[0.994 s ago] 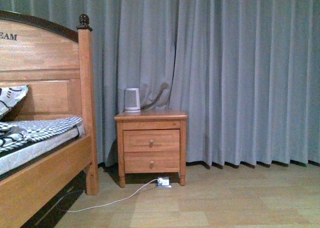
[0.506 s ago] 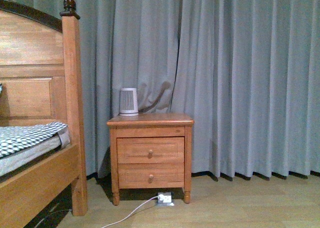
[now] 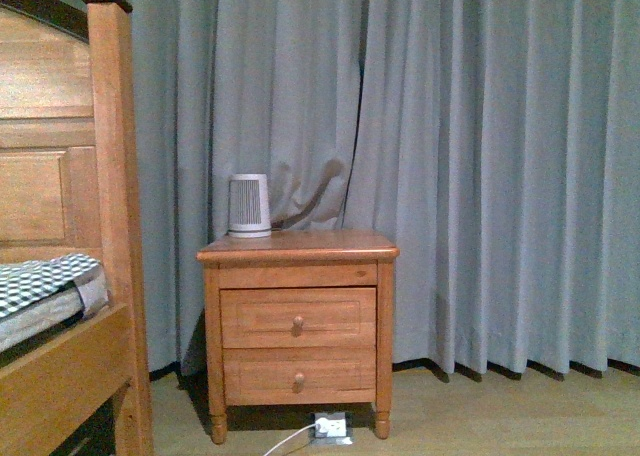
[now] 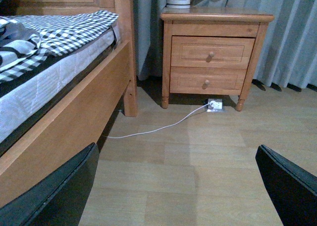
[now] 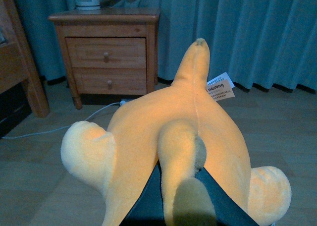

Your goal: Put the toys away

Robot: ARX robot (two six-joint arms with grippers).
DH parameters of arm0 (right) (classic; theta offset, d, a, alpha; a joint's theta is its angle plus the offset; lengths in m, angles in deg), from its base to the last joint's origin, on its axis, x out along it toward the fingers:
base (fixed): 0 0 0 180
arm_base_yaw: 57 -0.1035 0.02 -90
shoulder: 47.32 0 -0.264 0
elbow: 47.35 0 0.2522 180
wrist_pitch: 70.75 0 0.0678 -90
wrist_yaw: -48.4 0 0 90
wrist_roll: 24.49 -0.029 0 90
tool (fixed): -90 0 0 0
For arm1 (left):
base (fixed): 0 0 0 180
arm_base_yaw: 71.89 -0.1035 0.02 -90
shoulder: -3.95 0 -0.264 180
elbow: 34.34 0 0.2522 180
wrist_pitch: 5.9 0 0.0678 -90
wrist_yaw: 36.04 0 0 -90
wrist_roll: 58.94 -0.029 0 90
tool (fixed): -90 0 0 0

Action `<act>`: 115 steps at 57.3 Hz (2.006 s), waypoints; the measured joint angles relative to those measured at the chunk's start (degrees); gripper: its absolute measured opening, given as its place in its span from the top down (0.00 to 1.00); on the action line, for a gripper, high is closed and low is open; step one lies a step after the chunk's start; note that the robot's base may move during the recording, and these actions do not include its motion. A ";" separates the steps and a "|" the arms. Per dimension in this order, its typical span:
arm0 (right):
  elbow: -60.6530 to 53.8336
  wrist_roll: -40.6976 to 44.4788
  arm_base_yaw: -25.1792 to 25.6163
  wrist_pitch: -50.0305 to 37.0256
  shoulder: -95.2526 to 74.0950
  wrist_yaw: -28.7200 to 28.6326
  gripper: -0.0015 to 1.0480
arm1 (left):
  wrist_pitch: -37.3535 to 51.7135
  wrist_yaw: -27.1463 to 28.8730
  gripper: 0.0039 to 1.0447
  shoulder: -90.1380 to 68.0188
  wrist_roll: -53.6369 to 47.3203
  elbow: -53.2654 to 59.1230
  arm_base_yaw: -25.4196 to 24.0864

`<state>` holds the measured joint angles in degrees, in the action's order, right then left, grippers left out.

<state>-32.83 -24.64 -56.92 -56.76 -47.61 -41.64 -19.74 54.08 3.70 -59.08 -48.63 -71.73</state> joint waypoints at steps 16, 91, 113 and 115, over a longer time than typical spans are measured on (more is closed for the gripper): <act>0.00 0.00 0.00 0.00 -0.02 0.00 0.94 | 0.02 0.11 0.06 0.00 0.00 0.00 0.00; 0.00 -0.02 0.02 0.04 -0.02 -0.02 0.94 | 0.07 -0.11 0.06 0.00 0.00 0.00 0.00; 0.00 0.00 0.00 0.04 -0.02 0.04 0.94 | 0.07 0.09 0.06 0.02 0.00 0.00 0.00; 0.00 0.00 0.00 0.04 -0.02 0.02 0.94 | 0.07 0.02 0.06 0.02 0.00 0.00 0.00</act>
<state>-32.83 -24.64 -56.92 -56.72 -47.63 -41.62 -19.67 54.10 3.72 -59.08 -48.63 -71.73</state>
